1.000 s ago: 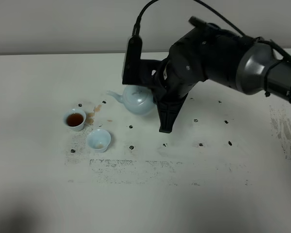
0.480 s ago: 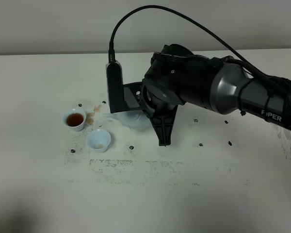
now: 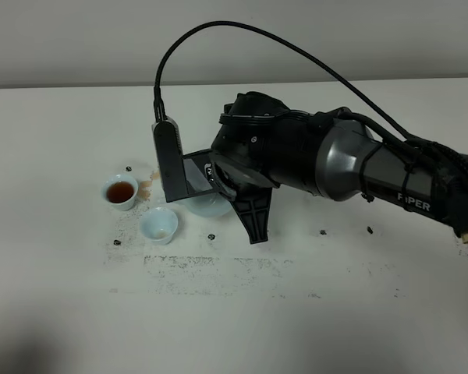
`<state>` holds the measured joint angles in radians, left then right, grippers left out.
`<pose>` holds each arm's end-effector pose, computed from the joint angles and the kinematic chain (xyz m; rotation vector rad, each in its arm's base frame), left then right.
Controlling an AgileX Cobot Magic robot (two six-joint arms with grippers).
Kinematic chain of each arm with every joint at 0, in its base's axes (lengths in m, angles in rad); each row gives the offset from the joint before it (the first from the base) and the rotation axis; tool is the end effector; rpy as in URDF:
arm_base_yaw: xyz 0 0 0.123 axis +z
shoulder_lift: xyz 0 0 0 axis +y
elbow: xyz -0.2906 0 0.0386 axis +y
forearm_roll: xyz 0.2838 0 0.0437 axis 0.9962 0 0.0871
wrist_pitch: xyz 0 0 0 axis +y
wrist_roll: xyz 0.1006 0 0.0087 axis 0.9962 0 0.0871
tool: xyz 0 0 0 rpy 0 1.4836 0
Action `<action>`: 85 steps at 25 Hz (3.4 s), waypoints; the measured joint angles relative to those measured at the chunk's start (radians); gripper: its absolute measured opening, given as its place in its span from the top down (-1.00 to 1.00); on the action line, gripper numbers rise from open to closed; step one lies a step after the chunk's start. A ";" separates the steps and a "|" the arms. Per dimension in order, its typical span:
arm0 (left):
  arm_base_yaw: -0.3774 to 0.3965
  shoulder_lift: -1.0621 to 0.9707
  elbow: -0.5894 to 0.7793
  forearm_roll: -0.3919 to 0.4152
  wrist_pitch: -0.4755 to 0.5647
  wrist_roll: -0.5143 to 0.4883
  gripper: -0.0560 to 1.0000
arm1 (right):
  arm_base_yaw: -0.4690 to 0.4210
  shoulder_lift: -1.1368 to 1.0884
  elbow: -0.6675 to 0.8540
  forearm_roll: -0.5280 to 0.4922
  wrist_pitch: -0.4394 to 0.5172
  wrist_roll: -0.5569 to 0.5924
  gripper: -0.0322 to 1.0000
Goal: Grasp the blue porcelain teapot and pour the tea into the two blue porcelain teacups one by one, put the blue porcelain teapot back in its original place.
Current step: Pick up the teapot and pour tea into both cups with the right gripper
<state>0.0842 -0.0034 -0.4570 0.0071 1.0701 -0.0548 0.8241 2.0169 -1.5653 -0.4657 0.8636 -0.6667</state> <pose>0.0314 0.0033 0.2754 -0.1456 2.0883 0.0264 0.3455 0.3225 0.1965 -2.0810 1.7640 -0.5218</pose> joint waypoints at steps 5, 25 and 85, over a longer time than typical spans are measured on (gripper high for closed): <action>0.000 0.000 0.000 0.000 0.000 0.000 -0.53 | 0.007 0.021 0.001 -0.060 -0.043 0.020 0.87; 0.000 0.000 0.000 0.000 0.000 0.000 -0.53 | 0.017 0.050 0.001 -0.151 -0.074 0.089 0.87; 0.000 0.000 0.000 0.000 0.000 0.000 -0.53 | 0.099 0.072 0.001 -0.318 0.025 0.300 0.87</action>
<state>0.0842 -0.0034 -0.4570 0.0071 1.0701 -0.0548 0.9228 2.0888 -1.5641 -0.7838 0.8890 -0.3665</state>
